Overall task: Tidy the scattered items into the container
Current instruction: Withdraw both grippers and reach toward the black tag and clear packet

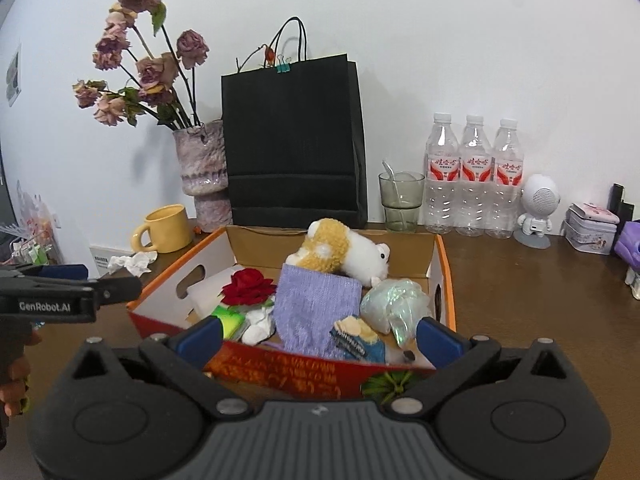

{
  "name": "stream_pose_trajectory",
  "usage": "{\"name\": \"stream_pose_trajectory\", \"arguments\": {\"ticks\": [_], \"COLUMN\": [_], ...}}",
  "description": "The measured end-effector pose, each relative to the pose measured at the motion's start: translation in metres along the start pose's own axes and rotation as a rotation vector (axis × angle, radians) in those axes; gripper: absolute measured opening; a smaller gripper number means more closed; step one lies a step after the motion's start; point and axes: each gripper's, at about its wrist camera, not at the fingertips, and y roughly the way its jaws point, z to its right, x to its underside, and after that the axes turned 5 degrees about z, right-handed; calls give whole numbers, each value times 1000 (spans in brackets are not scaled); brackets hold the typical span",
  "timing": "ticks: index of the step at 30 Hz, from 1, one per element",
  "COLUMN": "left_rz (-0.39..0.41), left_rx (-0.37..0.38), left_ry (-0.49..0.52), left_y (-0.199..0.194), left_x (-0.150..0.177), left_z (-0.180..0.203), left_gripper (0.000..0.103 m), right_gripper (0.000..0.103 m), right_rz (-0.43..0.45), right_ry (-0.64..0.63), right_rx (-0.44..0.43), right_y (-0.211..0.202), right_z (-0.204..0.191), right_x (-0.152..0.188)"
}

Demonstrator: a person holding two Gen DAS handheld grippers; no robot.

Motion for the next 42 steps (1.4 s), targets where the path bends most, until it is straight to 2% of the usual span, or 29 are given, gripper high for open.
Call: {"name": "stream_pose_trajectory", "arguments": {"ticks": [4,16,25,31,37,42], "left_rz": [4,-98,-138,-160,-170,-165], "left_rx": [9,21,33,40,55,67], "left_ry": [-32,-40,-36,-19,13,56], "left_y": [-14,-29,-27,-22,-7,15], "left_x": [13,61,78,83,81,78], "left_z": [-5,-11,-7,0,9,24], "left_gripper": [103,103,103,103,103,102], "right_gripper": [103,103,103,103,92,81], "right_rz": [-20,-128,-189,-186,-182,-190], "right_ry": [-3,10,17,13,50,-3], "right_rx": [12,72,92,89,84,68], "right_y": [-11,-21,-19,-17,-6,10], "right_z": [-2,4,6,5,15,10], "right_x": [16,65,88,93,90,87]}}
